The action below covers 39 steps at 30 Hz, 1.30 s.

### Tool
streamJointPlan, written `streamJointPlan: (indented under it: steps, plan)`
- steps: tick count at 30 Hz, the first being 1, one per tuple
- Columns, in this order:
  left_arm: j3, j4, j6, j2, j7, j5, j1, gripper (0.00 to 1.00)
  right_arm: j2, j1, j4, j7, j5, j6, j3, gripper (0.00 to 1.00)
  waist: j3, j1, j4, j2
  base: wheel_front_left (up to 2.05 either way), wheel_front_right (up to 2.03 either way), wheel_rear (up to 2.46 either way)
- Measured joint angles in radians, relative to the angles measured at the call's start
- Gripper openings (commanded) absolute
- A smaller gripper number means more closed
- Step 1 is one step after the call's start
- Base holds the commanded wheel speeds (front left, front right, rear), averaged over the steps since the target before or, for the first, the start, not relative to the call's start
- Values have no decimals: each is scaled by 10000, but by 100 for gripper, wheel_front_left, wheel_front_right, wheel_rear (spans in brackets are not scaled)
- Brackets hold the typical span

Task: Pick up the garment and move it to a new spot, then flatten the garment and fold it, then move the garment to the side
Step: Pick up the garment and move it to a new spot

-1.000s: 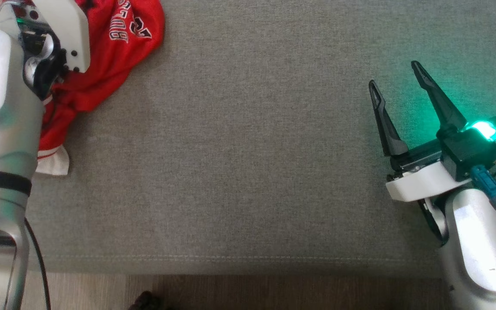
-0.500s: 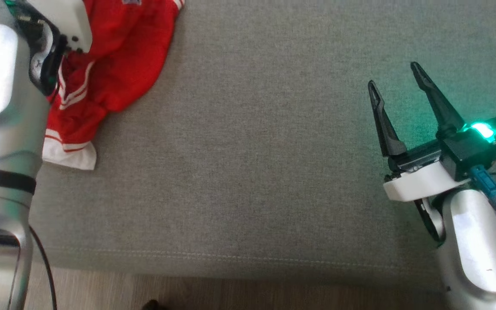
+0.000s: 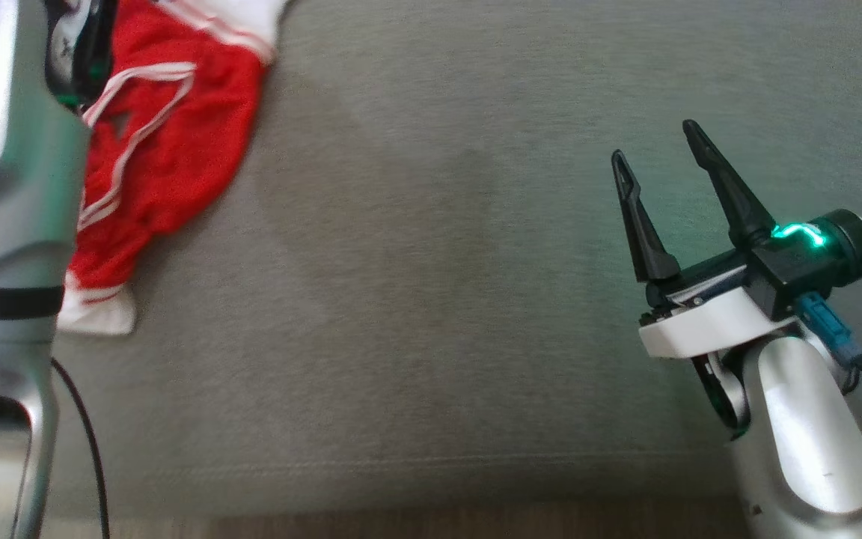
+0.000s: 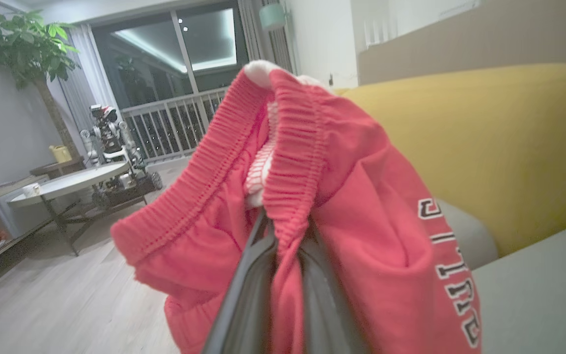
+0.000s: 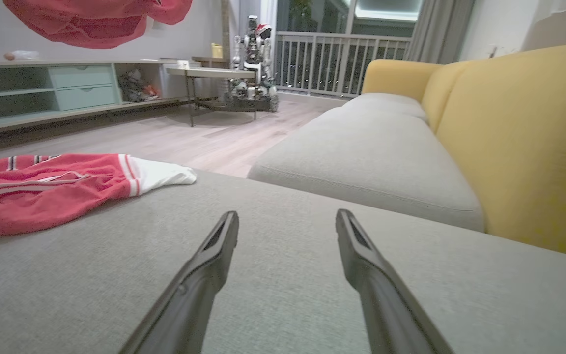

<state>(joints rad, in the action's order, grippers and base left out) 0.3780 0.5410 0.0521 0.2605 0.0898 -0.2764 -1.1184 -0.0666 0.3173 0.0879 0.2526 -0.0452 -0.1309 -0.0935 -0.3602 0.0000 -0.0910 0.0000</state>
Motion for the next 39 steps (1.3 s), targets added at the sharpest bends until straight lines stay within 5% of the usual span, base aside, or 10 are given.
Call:
streamJointPlan:
  steps: [10, 20, 35, 36, 37, 38, 39]
  plan:
    - [174, -886, -86, -579, -132, -556, 675, 0, 40, 17, -702, 0, 1289, 0, -727, 100, 201, 0, 2297, 0, 0, 0, 0]
    - [1308, 69, -127, -1647, 1172, -213, 1548, 0, 50, -44, -1252, 31, 1806, 0, -441, 100, -4, 0, 4232, 0, 0, 0, 0]
    - [2466, 2470, -61, -1712, 1668, 993, 2641, 0, 127, 1, -1310, 31, 2313, 0, -594, 100, -1117, 0, 5104, 0, 0, 0, 0]
    - [2518, 2452, -38, -1726, 1668, 993, 2710, 15, 127, 2, -1300, 29, 2313, 0, -579, 100, -1088, 0, 5059, 0, 0, 0, 0]
    - [2529, 2429, -42, -1751, 1670, 993, 2781, 41, 128, 1, -1285, 31, 2313, 0, -566, 100, -1051, 0, 5010, 0, 0, 0, 0]
    - [2525, 2393, -90, -1789, 1668, 993, 2851, 95, 130, -1, -1267, 29, 2311, 0, -545, 100, -1007, 0, 4950, 0, 0, 0, 0]
    - [2514, 2301, -167, -1825, 1668, 991, 2949, 100, 130, -1, -1237, 29, 2295, 0, -516, 100, -959, 0, 4881, 0, 0, 0, 0]
